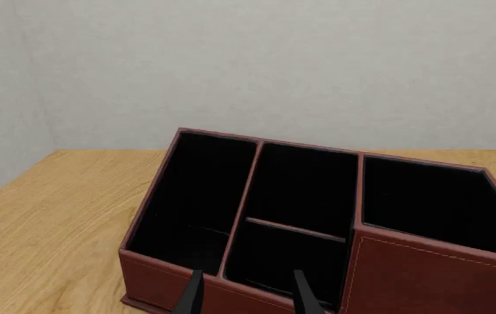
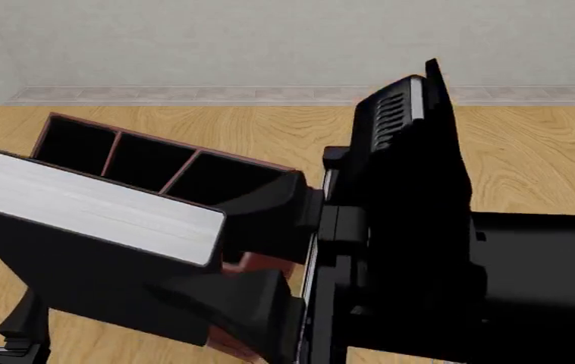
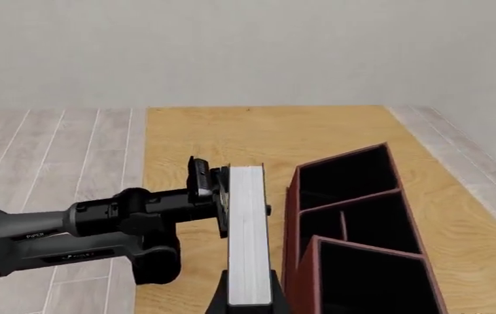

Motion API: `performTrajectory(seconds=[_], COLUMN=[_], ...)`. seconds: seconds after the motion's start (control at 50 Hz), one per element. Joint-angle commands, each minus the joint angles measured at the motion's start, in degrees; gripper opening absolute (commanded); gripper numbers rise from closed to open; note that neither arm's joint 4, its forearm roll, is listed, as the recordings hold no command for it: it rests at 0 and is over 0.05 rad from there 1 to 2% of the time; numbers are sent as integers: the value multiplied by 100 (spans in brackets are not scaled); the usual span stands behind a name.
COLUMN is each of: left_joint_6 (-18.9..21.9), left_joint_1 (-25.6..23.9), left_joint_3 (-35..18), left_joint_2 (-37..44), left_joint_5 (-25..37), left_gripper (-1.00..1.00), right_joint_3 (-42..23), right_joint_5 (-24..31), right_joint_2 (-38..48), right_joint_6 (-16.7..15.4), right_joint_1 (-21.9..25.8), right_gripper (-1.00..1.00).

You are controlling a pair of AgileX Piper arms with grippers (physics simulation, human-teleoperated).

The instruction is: Pick up the book and place it in the right compartment of the caddy.

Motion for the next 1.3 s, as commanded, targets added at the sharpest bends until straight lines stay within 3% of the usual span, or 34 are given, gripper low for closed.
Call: performTrajectory(seconds=[0.02,0.4,0.66,0.86,1.3], left_joint_6=[0,0,0,0,0], left_joint_1=[0,0,0,0,0], left_joint_3=[0,0,0,0,0], left_joint_2=[0,0,0,0,0], left_joint_5=[0,0,0,0,0], left_gripper=[100,100,100,100,100], right_joint_3=[-560,-1045,-1596,-1886,-1577], right_joint_5=[414,734,1281,1490,1244], right_joint_2=[30,319,548,740,996], right_joint_6=[81,52,32,255,502], right_joint_1=[-186,-516,-851,-1004,-1506], right_gripper=[-100,-100,-100,-100,-100])
